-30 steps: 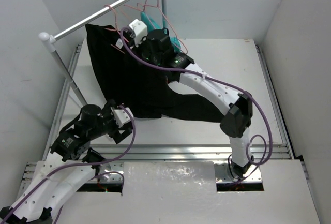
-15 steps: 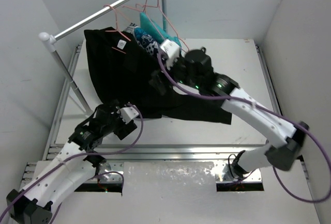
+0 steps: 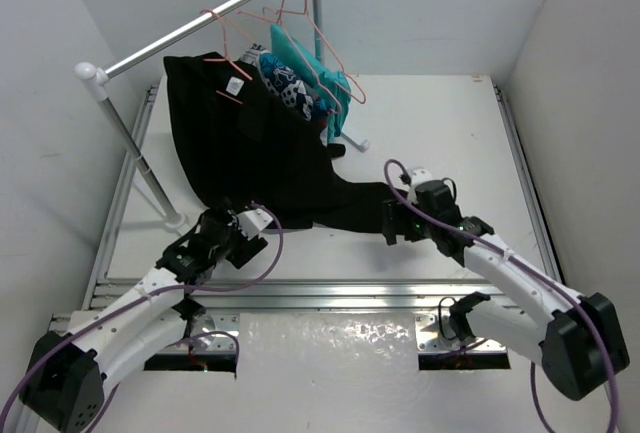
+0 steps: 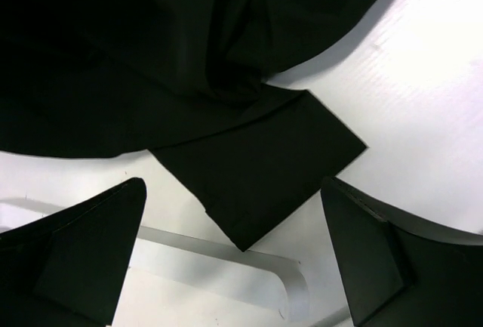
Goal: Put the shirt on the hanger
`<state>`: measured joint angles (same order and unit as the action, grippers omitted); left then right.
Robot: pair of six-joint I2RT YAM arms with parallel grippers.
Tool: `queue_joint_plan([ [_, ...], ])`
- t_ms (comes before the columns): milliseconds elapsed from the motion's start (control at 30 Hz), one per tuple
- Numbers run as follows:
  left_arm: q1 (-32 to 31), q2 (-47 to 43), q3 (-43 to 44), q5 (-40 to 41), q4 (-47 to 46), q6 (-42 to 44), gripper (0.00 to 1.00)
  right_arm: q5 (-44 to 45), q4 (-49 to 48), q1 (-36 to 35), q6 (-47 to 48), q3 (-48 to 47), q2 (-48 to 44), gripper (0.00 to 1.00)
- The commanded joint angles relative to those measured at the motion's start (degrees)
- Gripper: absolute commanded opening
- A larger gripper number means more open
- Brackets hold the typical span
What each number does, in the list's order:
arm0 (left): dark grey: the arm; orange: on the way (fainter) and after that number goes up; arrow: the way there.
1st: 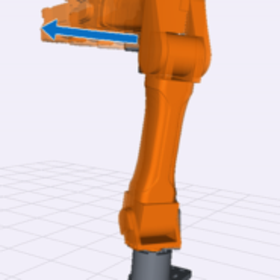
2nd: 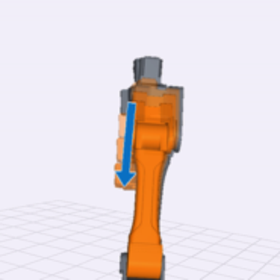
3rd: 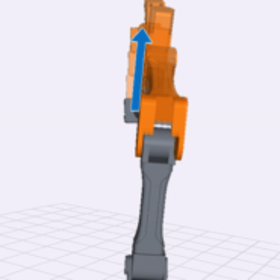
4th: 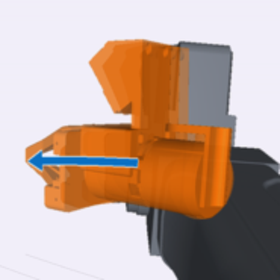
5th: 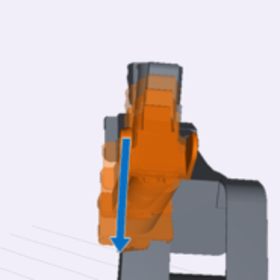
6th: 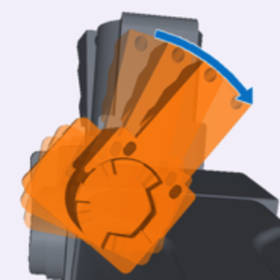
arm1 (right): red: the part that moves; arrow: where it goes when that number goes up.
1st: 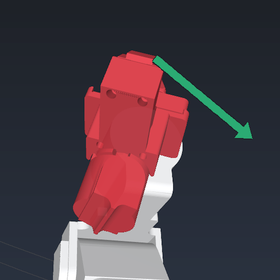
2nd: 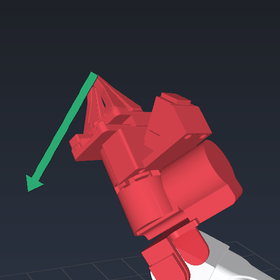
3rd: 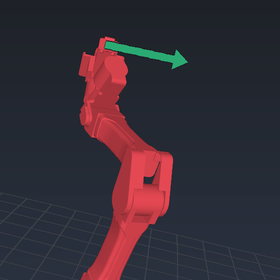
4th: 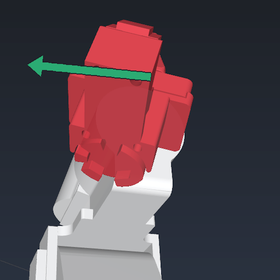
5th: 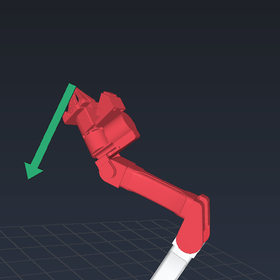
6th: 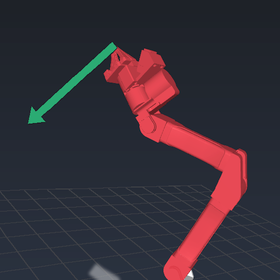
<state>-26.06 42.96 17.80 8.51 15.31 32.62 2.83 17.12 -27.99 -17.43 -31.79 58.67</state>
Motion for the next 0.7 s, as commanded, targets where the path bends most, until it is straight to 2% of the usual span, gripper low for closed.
queue_joint_plan([
  [0, 0.9, 0.8, -1.9, 3.4, -8.9, -1.0, 1.00, 2.7, -8.2, 6.4, -7.2, 5.6, -2.9, 0.99],
  [67, 1.3, 0.9, -3.5, 3.3, -11.5, -1.3, 1.00, 3.1, -11.6, 9.9, -8.1, 8.9, -3.1, 0.99],
  [167, 1.5, 1.0, -3.0, 5.6, -12.7, -3.0, 1.00, 3.7, -14.5, 10.4, -8.0, 11.1, -3.0, 0.99],
  [267, 1.5, 0.5, -2.9, 5.6, -13.0, -3.8, 1.00, 9.4, -15.0, 10.3, -12.7, 12.5, -2.4, 0.99],
  [300, 1.5, 0.5, -2.9, 5.9, -13.1, -4.0, 0.99, 14.2, -14.1, 10.3, -14.3, 12.3, -2.1, 0.99],
  [367, 1.5, 0.3, -2.9, 6.4, -13.3, -4.1, 0.99, 16.1, -12.0, 10.4, -14.7, 11.7, -1.5, 0.99],
  [467, 1.5, -0.6, -2.9, 6.3, -13.1, -4.2, 1.00, 16.5, -11.3, 10.4, -12.7, 12.3, -1.6, 0.99],
  [667, 1.5, -0.6, -2.9, 6.4, -13.1, -4.3, 0.99, 15.4, -16.4, 10.3, -11.8, 16.2, -5.4, 0.99],
])
